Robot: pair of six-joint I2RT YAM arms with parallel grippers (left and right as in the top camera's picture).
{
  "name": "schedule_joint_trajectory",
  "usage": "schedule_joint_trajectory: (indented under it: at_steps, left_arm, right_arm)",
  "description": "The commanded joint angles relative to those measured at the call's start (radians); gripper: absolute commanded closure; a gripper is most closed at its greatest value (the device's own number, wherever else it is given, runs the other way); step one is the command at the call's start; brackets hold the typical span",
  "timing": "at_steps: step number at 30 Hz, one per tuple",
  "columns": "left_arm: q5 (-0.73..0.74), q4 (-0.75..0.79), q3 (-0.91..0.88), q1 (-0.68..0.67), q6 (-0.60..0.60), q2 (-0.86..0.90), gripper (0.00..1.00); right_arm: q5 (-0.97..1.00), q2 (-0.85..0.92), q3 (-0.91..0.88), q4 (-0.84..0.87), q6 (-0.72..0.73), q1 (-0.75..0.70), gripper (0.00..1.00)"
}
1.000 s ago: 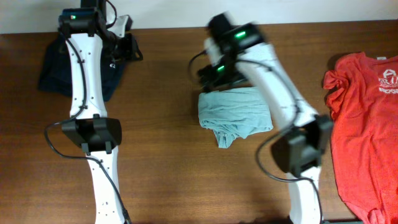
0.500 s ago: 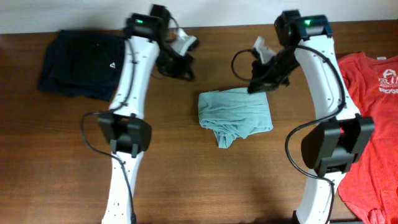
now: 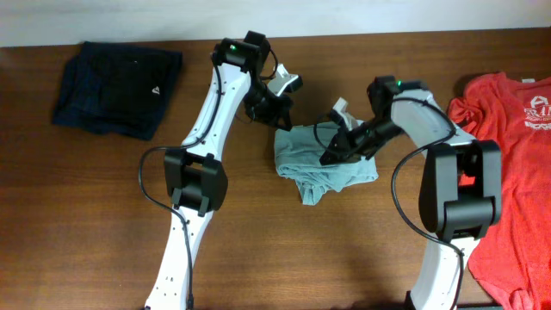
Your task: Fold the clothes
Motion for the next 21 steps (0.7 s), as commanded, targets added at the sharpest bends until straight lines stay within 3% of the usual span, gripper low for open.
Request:
schedule_joint_trajectory:
  at_steps: [1, 9, 15, 21]
  left_arm:
    - [0.073, 0.018, -0.001, 0.002, 0.022, 0.056, 1.00]
    - [0.088, 0.048, -0.001, -0.005, 0.003, 0.120, 1.00]
    - [0.084, 0.048, -0.001, -0.008, 0.003, 0.172, 1.00]
    - [0.037, 0.048, -0.001, -0.005, 0.003, 0.191, 1.00]
  right_arm:
    - [-0.086, 0.002, -0.076, 0.067, -0.021, -0.008, 0.96]
    - [-0.025, 0.002, -0.206, 0.246, 0.141, -0.008, 0.96]
    - [0.105, 0.002, -0.247, 0.252, 0.275, -0.014, 0.96]
    - [0.128, 0.002, -0.301, 0.245, 0.287, -0.053, 0.96]
